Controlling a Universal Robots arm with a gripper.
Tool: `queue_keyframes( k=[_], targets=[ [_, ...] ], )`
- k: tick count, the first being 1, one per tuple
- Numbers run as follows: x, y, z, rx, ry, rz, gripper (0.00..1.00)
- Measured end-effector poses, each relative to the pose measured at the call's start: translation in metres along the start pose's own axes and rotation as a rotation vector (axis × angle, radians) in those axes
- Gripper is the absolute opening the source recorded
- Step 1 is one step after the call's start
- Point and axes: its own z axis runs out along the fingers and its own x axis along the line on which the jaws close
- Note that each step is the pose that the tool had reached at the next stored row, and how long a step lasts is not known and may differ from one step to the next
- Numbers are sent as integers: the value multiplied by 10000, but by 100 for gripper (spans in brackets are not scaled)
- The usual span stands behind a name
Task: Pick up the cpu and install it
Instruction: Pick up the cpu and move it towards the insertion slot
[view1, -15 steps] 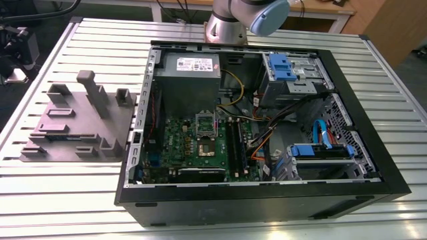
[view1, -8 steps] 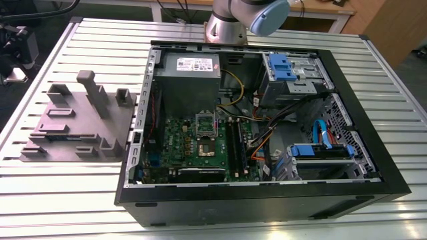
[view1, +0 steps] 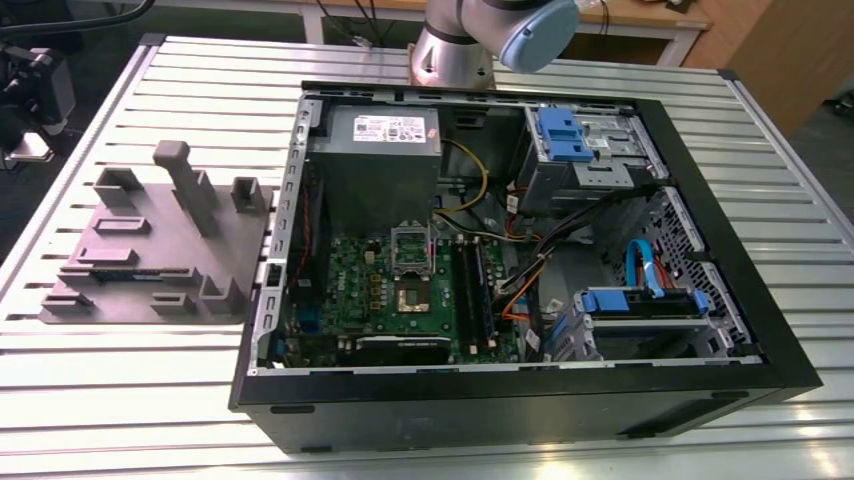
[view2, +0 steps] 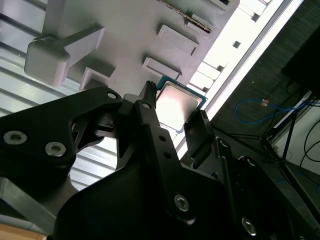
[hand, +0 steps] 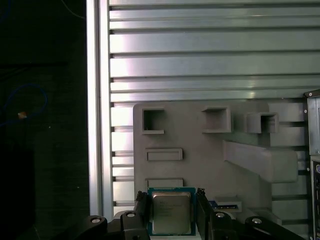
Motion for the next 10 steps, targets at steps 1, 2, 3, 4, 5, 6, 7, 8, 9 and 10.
queue_keyframes(
  k=[1, 2, 3, 4, 5, 6, 7, 8, 9, 10],
  targets=[
    [0, 0, -1, -1, -1, 0, 47],
    [0, 0, -3, -1, -1, 0, 47],
    [0, 0, -6, 0, 0, 0, 47],
    [0, 0, -9, 1, 1, 0, 47],
    [0, 0, -12, 0, 0, 0, 47],
    [0, 1, -15, 0, 0, 0, 47],
    [0, 1, -19, 0, 0, 0, 47],
    [0, 1, -23, 0, 0, 0, 47],
    [-1, 1, -24, -2, -3, 0, 47],
    [-1, 1, -27, -1, -3, 0, 47]
  ],
)
